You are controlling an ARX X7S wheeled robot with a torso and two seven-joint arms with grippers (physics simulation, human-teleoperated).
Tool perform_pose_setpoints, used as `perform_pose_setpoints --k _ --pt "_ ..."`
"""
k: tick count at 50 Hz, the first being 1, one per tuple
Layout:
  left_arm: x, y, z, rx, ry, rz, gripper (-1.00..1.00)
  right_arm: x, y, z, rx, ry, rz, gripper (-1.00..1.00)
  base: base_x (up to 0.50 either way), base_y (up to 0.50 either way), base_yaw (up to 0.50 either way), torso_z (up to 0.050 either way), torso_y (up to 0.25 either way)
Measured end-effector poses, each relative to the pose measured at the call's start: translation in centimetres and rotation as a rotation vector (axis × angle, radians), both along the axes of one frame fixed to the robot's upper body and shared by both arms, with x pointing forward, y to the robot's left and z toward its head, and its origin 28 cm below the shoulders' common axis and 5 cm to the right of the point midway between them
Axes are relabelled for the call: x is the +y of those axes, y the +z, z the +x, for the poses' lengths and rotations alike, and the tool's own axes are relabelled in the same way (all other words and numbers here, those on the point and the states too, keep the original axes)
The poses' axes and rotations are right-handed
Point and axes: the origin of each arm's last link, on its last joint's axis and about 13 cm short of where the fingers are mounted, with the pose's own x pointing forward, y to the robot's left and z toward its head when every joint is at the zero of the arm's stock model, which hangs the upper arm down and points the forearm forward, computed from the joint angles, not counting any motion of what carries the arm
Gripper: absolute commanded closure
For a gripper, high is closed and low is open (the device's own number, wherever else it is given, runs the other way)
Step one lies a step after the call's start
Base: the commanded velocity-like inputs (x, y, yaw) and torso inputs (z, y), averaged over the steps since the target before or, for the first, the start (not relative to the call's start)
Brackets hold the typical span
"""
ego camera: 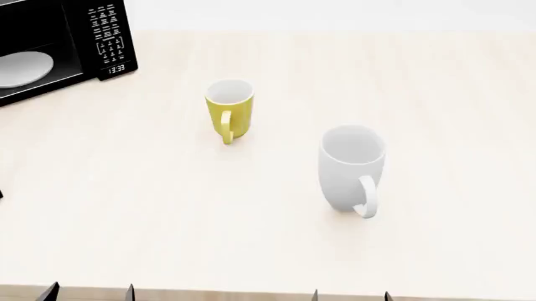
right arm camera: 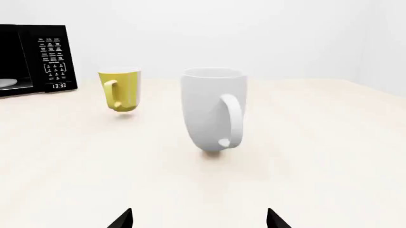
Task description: Close the microwave.
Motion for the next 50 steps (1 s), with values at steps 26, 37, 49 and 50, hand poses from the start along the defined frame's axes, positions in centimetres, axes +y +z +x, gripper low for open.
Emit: perform_pose_setpoints --k 26,37,49,50 --pt "0.4 1.8 -0.3 -0.128 0.028 0.02 -1.0 -0.1 2.1 0.0 -0.138 -0.007 0.025 -1.0 0.0 0.0 0.0 0.0 0.0" --pt "1.7 8.0 -1.4 -0.489 0.121 0.068 -1.0 -0.6 7.1 -1.0 -0.523 -0.029 0.049 -1.0 0.0 0.0 0.0 0.0 0.0" --pt "1.9 10.1 -2.3 -0.622 0.147 0.082 -1.0 -0.7 8.9 -1.7 -0.662 -0.045 0.04 -1.0 0.0 0.03 0.0 0.0 0.0" --pt "1.9 10.2 -2.3 -0.627 0.146 0.081 -1.0 -0.7 9.0 -1.8 -0.667 -0.046 0.037 -1.0 0.0 0.5 0.0 0.0 0.0"
